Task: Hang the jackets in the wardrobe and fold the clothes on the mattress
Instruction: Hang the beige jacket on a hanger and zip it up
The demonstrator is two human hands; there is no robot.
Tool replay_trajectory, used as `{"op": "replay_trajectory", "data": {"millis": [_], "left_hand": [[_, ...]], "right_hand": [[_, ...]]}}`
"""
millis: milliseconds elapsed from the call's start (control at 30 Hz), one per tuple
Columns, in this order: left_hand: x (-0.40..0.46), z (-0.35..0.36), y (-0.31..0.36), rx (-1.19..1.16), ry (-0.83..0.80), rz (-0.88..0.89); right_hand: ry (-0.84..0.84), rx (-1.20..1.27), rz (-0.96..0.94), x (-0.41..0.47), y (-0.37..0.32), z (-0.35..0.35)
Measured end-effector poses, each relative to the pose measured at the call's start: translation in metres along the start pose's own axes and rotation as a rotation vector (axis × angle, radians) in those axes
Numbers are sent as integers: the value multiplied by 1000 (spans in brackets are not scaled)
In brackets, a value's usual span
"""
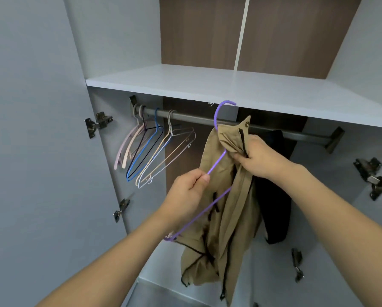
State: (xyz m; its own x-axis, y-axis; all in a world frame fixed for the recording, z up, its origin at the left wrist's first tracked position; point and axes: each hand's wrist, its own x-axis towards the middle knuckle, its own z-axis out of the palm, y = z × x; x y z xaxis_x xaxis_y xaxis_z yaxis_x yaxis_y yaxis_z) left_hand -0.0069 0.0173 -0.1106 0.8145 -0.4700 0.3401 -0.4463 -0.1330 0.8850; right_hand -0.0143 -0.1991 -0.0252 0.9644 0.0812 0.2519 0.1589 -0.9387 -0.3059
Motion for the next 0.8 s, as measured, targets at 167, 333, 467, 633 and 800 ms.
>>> {"op": "replay_trajectory", "data": {"millis": [167,333,467,633,800], "left_hand": [[13,-16,0,-465,45,-443],[-23,-4,-32,-256,-589,-760],[-48,40,-46,-255,-438,-719],[-42,55,-80,106,-131,-568],[-21,-42,-85,-159,-156,-719]], "right_hand": [[6,-50,44,-4,9,-10],[69,80,38,-11,12,-22],[156,178,46,-16,14,-25],[166,235,116,-12,22,-17],[31,118,151,-19,33,-11]]}}
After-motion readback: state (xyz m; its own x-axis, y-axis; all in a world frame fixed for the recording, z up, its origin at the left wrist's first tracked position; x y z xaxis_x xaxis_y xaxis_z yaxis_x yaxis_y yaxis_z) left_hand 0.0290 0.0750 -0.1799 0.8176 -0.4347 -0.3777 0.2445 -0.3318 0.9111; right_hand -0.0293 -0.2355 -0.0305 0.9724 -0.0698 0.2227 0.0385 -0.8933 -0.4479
